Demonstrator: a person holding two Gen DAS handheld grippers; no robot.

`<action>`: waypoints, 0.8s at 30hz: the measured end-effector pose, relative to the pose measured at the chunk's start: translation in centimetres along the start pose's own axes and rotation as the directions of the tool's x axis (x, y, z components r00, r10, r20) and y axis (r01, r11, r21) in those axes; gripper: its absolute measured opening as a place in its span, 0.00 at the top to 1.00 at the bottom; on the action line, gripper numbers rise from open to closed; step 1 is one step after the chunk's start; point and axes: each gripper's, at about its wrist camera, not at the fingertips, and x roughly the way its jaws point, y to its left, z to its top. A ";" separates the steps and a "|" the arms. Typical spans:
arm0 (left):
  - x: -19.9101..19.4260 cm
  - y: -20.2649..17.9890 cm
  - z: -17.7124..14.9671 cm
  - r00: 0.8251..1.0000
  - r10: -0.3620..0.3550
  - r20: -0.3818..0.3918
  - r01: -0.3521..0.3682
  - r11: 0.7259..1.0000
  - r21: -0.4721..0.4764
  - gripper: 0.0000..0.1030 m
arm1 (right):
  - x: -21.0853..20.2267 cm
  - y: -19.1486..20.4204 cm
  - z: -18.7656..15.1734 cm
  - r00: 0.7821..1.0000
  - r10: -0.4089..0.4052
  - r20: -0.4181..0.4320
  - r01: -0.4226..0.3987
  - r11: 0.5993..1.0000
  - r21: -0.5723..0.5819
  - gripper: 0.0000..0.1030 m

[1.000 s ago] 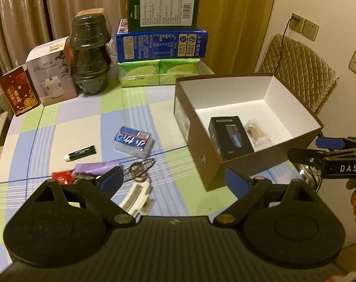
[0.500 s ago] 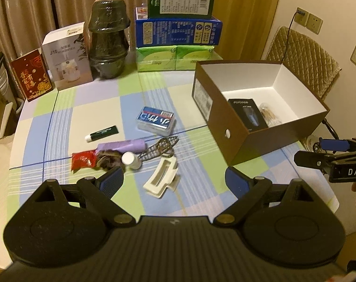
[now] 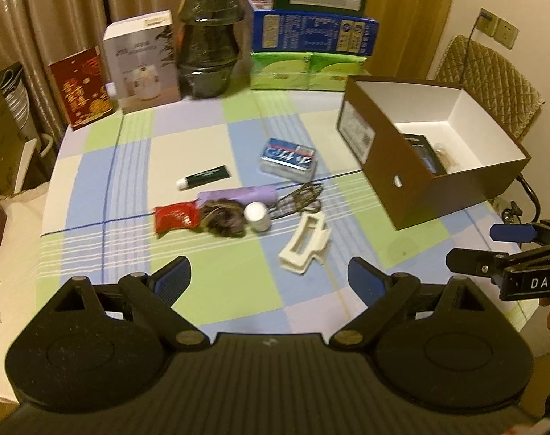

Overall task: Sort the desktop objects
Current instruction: 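Withdraw both tools from the cardboard box back over the table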

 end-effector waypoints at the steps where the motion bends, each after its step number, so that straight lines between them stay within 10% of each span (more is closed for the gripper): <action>1: 0.0 0.5 -0.2 1.000 0.003 -0.003 -0.003 1.000 -0.006 0.11 | 0.3 0.4 0.0 1.000 0.003 -0.002 -0.003 1.000 -0.003 0.02; 24: 2.7 8.9 -1.7 0.996 0.059 -0.067 -0.065 0.994 -0.093 0.11 | 7.3 5.6 0.7 0.999 -0.001 -0.047 0.000 1.000 -0.019 0.02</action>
